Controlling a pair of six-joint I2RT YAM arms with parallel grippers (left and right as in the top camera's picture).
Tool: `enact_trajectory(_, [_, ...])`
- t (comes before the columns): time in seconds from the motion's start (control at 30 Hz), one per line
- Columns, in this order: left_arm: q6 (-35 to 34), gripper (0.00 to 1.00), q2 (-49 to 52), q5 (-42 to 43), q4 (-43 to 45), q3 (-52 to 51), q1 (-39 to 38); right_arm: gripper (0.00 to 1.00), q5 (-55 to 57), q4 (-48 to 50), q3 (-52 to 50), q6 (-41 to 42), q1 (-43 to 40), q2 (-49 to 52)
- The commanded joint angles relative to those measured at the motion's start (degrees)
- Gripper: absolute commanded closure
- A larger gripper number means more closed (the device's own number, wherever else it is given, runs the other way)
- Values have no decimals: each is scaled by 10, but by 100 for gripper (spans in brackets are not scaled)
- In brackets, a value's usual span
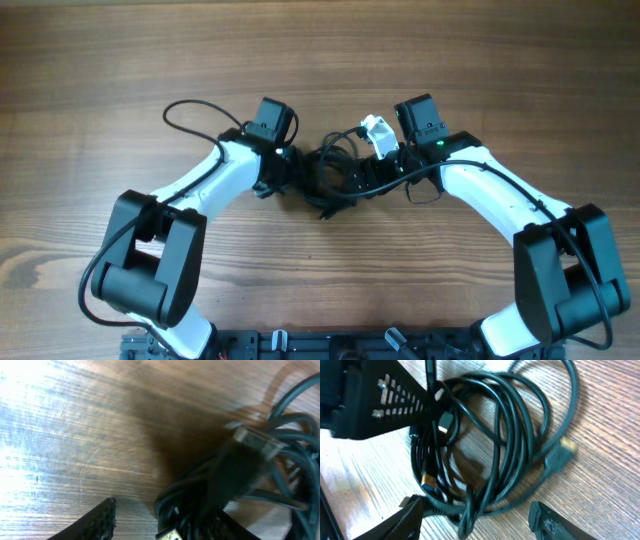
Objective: Untangle cables
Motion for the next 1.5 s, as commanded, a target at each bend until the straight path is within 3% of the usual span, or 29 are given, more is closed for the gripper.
enact_trajectory(0.0, [-33, 63, 7, -4, 33, -45, -2, 30, -15, -5, -6, 17, 3, -7])
enact_trajectory(0.07, [-33, 96, 6, 2, 36, -45, 0, 33, -17, -5, -3, 60, 2, -7])
enact_trajectory(0.13, [-26, 96, 0, 69, 42, -37, 23, 34, -78, -17, 15, 93, -4, -8])
enact_trajectory(0.3, [35, 96, -49, 422, 44, -6, 169, 34, -274, -51, 68, 125, -72, -19])
enact_trajectory(0.37, [38, 96, -49, 545, 44, -6, 207, 31, -403, -10, 68, 183, -106, -19])
enact_trajectory(0.47, [47, 96, -49, 676, 100, -6, 221, 28, -470, 59, 68, 308, -136, -19])
enact_trajectory(0.7, [30, 96, -50, 739, 253, -6, 221, 31, -556, 94, 68, 337, -120, -19])
enact_trajectory(0.87, [41, 96, -49, 749, 374, -6, 221, 32, -556, 176, 68, 437, -104, -19])
enact_trajectory(0.97, [108, 96, -49, 754, 378, -7, 221, 35, -541, 252, 68, 433, -84, -18])
enact_trajectory(1.07, [194, 96, -49, 791, 378, -7, 221, 40, -504, 261, 68, 419, -83, -18])
enact_trajectory(1.13, [214, 96, -49, 794, 378, -7, 221, 42, -504, 261, 67, 418, -80, -18])
enact_trajectory(1.27, [217, 96, -49, 794, 373, -7, 221, 25, -480, 261, 67, 369, -77, -14])
enact_trajectory(1.37, [218, 95, -49, 794, 357, -7, 221, 21, -462, 261, 67, 358, -77, -12])
enact_trajectory(1.47, [259, 94, -49, 794, 356, -7, 221, 10, -465, 261, 67, 310, -77, -12])
